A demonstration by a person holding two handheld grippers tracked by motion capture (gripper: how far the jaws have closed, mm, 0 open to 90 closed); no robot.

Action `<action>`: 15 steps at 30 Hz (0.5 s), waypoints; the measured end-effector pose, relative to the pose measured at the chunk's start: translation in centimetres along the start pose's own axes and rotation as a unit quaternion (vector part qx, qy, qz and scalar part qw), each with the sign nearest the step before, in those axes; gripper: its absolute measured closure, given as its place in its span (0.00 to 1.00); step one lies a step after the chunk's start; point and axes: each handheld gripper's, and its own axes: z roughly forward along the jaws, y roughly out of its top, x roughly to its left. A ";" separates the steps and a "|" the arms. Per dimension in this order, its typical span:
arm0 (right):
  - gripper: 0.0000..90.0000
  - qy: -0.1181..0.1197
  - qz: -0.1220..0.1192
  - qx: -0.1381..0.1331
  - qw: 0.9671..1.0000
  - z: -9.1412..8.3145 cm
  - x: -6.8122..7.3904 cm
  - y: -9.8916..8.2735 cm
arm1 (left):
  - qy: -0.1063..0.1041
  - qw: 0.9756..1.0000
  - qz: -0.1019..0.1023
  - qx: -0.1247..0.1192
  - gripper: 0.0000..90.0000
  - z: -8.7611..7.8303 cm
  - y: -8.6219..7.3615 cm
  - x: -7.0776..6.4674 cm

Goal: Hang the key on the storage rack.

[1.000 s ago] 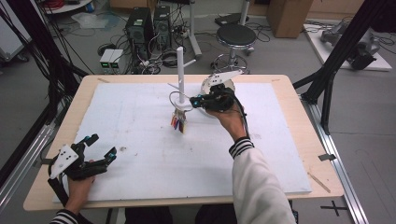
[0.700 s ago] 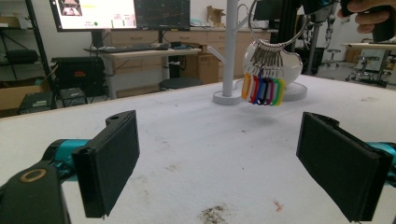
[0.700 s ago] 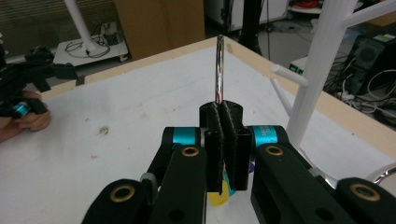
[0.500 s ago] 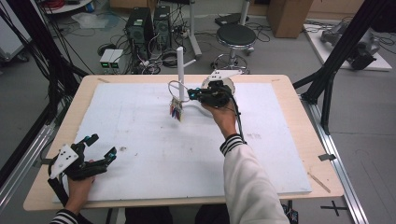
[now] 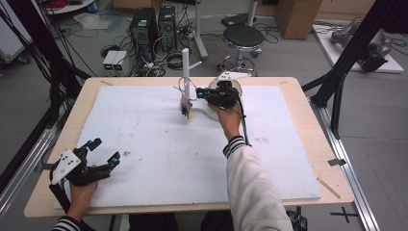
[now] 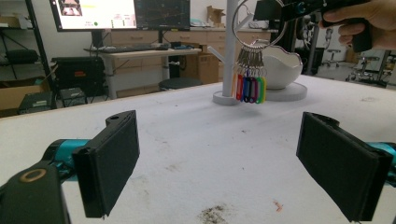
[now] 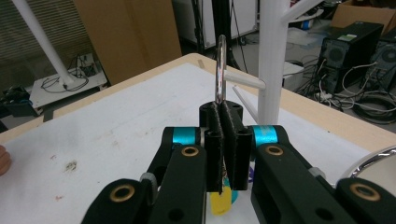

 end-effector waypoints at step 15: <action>0.98 -0.012 0.040 0.013 0.999 1.6 -1.2 -1.2 | 0.000 1.000 0.000 0.000 0.15 0.0 0.0 0.0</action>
